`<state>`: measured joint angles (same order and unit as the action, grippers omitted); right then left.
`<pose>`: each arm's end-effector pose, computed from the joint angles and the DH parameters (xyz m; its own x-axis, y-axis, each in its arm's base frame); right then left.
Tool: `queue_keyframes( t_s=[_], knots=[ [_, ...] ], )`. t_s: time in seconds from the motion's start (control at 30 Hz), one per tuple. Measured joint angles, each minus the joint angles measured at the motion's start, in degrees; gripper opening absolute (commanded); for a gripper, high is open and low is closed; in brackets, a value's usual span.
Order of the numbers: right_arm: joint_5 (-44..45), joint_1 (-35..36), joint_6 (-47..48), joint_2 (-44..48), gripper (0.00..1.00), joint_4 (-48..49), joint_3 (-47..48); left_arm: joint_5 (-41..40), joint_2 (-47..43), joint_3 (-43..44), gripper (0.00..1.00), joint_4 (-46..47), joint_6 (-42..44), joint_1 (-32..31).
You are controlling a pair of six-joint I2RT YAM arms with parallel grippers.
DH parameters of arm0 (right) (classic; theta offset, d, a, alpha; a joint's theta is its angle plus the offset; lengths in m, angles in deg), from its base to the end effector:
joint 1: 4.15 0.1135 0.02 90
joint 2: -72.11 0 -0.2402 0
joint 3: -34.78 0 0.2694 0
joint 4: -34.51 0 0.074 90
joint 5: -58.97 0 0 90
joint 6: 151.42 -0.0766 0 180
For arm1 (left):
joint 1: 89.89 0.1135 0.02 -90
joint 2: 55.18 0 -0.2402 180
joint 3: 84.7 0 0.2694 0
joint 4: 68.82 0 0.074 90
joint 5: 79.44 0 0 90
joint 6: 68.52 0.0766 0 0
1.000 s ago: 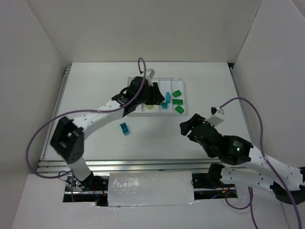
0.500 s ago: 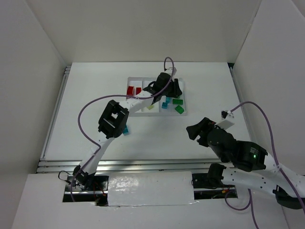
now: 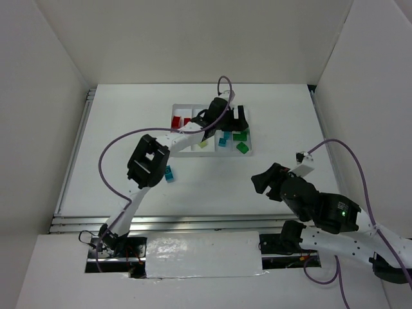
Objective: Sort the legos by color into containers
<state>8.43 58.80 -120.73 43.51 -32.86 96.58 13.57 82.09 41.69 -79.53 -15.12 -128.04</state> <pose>0.1092 0.1067 0.3012 -0.5160 0.4493 -0.7292 -0.0093 0.8484 0.5293 0.4701 -0.3744 0.1703 -0.6230 -0.2678 -0.7350 0.3535 0.7418 -0.5699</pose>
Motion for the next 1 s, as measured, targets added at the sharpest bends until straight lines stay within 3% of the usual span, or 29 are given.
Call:
queue_keyframes(
  t_s=[0.1, 0.23, 0.43, 0.7, 1.0],
  knots=[
    [-0.5, 0.0, 0.7, -1.0, 0.77, 0.3, -0.5, -6.1, -6.9, -2.1, 0.99, -7.1, -0.7, 0.0],
    [-1.5, 0.0, 2.2, -3.8, 0.79, 1.6, -0.6, -20.2, -20.3, -5.5, 0.99, -19.9, -5.3, -0.1],
    [-3.6, 0.0, 3.9, -6.0, 0.79, 4.8, -1.2, -34.8, -41.5, -23.1, 1.00, -34.1, -14.7, 0.3],
    [-6.7, 0.0, 4.9, -8.0, 0.79, 8.3, -2.6, -36.1, -48.9, -44.3, 0.99, -40.8, -19.6, 0.4],
    [-9.7, 0.0, 5.3, -10.0, 0.79, 10.8, -4.3, -34.7, -49.0, -51.2, 0.94, -37.0, -20.8, 1.4]
  ],
)
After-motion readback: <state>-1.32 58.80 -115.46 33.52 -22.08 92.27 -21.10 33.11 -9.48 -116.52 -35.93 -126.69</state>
